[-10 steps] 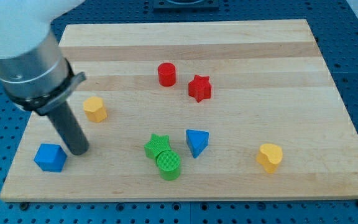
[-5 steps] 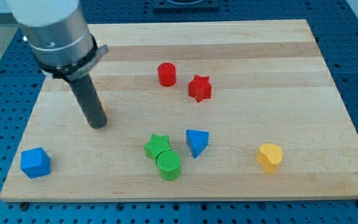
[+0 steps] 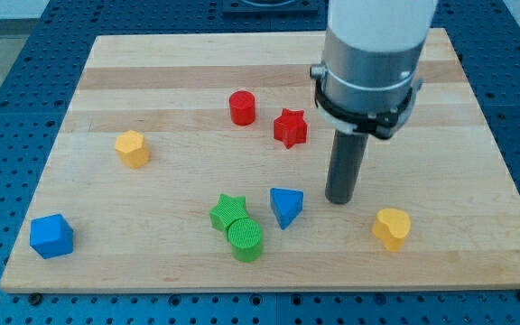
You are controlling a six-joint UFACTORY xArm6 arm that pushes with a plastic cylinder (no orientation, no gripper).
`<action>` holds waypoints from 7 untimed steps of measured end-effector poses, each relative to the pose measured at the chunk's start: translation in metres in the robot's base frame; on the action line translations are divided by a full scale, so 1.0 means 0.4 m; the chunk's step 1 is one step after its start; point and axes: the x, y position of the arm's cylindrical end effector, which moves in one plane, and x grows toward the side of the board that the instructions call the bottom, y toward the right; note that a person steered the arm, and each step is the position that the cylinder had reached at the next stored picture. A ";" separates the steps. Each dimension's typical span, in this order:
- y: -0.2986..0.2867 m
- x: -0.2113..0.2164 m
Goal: Slide the triangle diagonally to the cube
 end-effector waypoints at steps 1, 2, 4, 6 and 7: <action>-0.060 0.041; -0.131 0.082; -0.351 -0.013; -0.231 0.004; -0.110 0.010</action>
